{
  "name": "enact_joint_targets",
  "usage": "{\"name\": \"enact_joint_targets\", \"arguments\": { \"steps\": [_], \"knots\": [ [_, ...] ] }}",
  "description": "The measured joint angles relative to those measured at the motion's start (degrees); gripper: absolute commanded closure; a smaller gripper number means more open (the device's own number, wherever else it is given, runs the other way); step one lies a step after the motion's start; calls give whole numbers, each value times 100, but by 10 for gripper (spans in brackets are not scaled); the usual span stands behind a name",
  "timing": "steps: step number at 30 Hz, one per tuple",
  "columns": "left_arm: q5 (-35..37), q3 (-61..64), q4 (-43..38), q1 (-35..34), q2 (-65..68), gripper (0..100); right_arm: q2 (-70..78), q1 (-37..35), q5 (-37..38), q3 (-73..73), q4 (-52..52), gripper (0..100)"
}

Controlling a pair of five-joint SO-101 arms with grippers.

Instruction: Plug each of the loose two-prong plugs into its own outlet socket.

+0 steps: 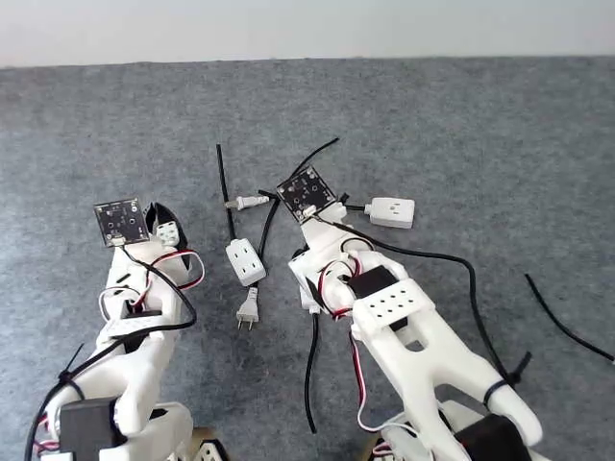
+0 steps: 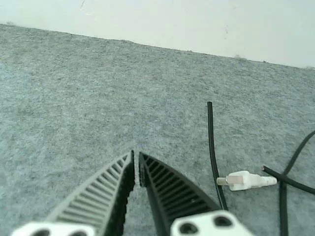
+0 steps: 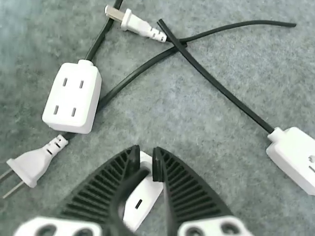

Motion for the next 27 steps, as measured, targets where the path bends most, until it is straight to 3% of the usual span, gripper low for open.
{"name": "enact_joint_targets", "arguments": {
  "steps": [7,16,22,27],
  "knots": [
    [0,9,0,0,0,986,79,0,18,-26,193,991],
    [0,9,0,0,0,985,1073,0,18,-1143,870,980],
    [0,9,0,0,0,985,1213,-26,308,-1046,976,826],
    [0,9,0,0,0,985,1231,-18,431,-1002,1073,799]
  ]
}}
